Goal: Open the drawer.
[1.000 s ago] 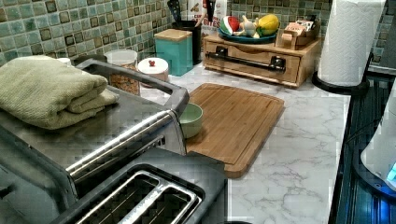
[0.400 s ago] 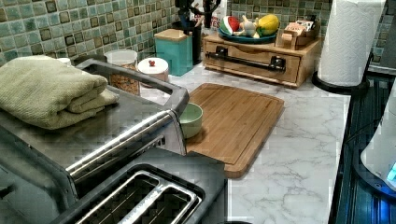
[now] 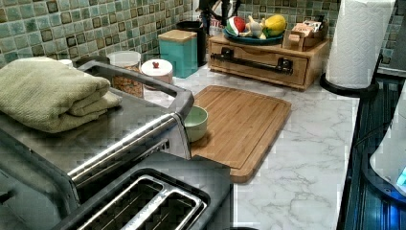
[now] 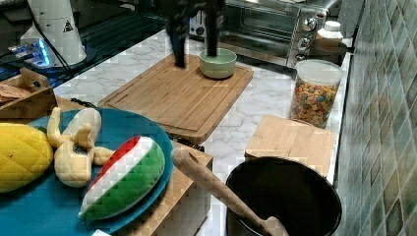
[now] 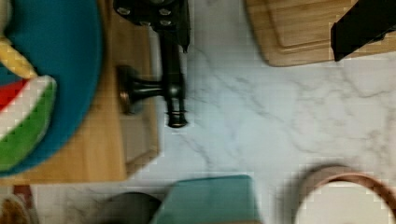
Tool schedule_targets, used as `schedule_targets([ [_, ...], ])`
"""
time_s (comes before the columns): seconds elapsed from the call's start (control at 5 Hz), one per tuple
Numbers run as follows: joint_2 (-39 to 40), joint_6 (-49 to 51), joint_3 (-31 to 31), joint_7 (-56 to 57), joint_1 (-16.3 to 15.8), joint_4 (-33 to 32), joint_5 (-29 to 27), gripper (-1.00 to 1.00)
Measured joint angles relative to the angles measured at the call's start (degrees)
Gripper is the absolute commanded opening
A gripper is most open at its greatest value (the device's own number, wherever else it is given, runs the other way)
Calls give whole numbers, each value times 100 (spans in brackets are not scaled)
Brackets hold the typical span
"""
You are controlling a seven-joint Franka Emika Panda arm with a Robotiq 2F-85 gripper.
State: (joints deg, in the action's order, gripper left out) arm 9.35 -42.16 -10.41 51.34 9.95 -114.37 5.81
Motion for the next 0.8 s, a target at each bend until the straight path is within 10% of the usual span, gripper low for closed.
schedule_targets([
  [0.8,313,-761,-101,0,465,-918,139,100],
])
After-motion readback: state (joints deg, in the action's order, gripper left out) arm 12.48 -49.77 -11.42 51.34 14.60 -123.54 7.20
